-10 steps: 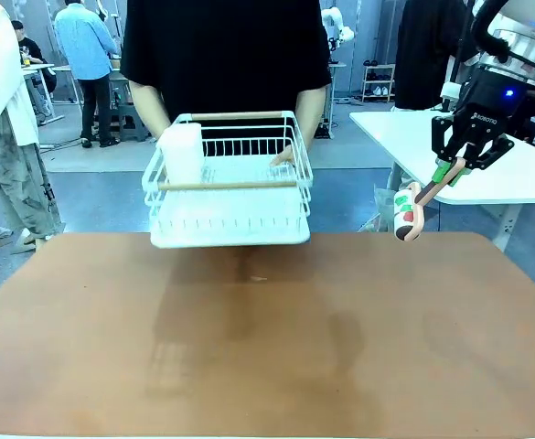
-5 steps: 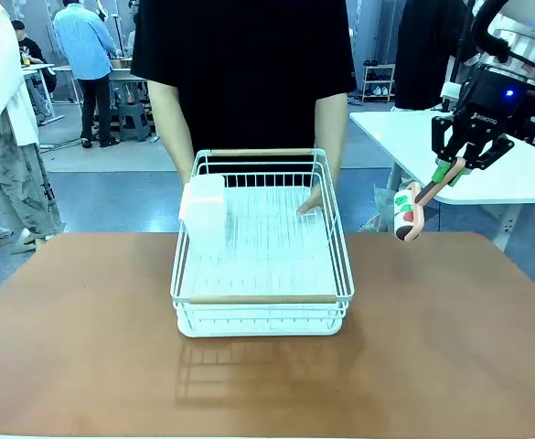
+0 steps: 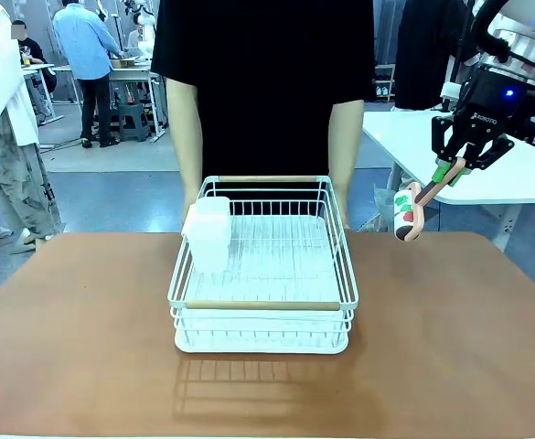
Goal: Clean the table.
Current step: Place the Lint Roller down when the Dish drying rack is positioned in the middle of the table.
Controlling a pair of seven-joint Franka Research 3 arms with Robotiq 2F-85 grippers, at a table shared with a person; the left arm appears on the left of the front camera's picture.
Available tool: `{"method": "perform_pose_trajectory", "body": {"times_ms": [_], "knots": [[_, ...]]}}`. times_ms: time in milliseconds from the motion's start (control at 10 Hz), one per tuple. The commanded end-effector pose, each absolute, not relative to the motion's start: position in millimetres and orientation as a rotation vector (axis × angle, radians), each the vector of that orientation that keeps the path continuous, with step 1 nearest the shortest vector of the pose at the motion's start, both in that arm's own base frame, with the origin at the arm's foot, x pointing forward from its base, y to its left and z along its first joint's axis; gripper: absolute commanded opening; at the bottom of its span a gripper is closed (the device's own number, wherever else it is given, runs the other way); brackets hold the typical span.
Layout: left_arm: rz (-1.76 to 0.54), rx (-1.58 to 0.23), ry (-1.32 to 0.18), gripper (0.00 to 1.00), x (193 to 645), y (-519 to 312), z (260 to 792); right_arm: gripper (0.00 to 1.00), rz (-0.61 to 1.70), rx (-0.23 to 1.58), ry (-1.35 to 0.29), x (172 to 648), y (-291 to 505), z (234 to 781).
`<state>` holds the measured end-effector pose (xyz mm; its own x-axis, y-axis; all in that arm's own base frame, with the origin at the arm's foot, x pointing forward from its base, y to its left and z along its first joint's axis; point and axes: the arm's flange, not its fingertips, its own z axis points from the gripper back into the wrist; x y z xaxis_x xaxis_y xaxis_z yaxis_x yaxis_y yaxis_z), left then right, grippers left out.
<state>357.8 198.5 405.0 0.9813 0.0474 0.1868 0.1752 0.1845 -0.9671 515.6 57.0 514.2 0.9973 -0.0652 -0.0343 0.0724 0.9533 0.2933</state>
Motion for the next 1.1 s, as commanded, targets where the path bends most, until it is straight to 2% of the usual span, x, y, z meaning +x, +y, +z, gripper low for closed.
{"method": "perform_pose_trajectory", "body": {"times_ms": [0,1000], "knots": [[-0.093,-1.387,-0.193,1.00,355.9,200.5,405.7,0.22,-0.058,0.321,0.018,514.9,57.7,515.4],[-0.093,-1.387,-0.193,1.00,355.9,200.5,405.7,0.22,-0.058,0.321,0.018,514.9,57.7,515.4]]}}
